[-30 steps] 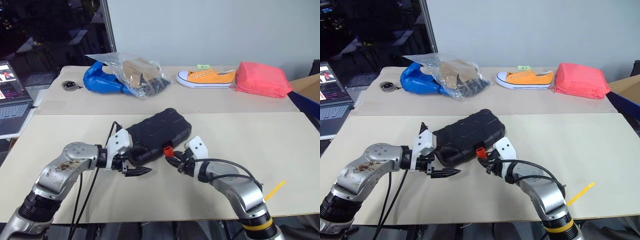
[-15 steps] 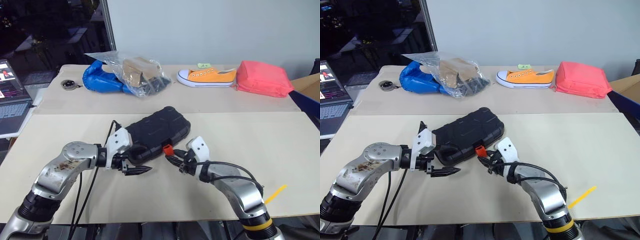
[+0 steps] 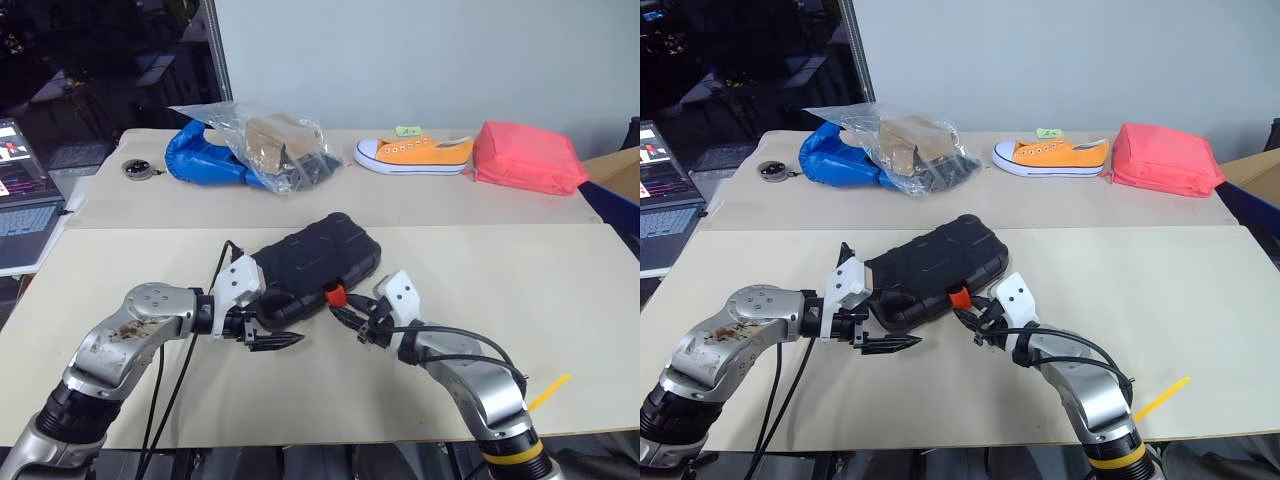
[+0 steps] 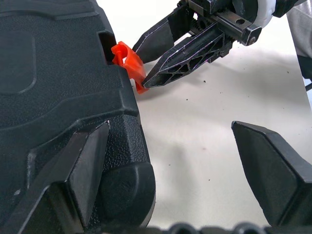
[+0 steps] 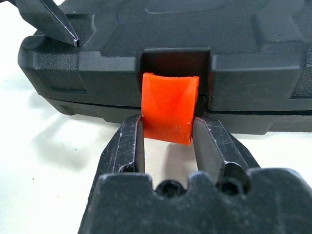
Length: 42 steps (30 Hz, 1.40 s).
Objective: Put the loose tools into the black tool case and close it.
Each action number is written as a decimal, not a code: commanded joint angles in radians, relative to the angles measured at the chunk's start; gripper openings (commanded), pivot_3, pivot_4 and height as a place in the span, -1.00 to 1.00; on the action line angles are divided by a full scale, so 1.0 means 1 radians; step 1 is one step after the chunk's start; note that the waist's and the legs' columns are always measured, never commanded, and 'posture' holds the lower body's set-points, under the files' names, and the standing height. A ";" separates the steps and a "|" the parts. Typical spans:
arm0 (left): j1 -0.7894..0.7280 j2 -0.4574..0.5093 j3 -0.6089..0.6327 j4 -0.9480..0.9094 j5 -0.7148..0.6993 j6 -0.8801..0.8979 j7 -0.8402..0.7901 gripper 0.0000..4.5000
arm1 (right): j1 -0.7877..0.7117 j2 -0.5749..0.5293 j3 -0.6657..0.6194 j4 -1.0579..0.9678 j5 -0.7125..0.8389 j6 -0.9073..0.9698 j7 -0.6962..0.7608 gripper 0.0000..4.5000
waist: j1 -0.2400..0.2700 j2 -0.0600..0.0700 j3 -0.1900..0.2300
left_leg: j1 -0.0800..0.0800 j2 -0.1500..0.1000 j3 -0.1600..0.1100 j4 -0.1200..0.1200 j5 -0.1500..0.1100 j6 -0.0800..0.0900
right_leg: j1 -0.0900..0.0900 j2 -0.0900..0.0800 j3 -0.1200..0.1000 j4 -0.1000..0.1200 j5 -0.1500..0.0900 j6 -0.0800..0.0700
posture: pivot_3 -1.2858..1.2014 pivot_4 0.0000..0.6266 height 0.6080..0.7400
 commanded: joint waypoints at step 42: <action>0.041 -0.023 -0.044 0.053 0.030 0.012 0.025 0.91 | -0.096 -0.016 -0.065 -0.032 0.119 -0.002 0.120 -0.97 | 0.000 0.000 -0.001 | 0.010 0.000 -0.001 0.000 0.000 0.000 | 0.011 0.000 0.000 -0.001 -0.001 0.002 | 0.03 -0.52 1.00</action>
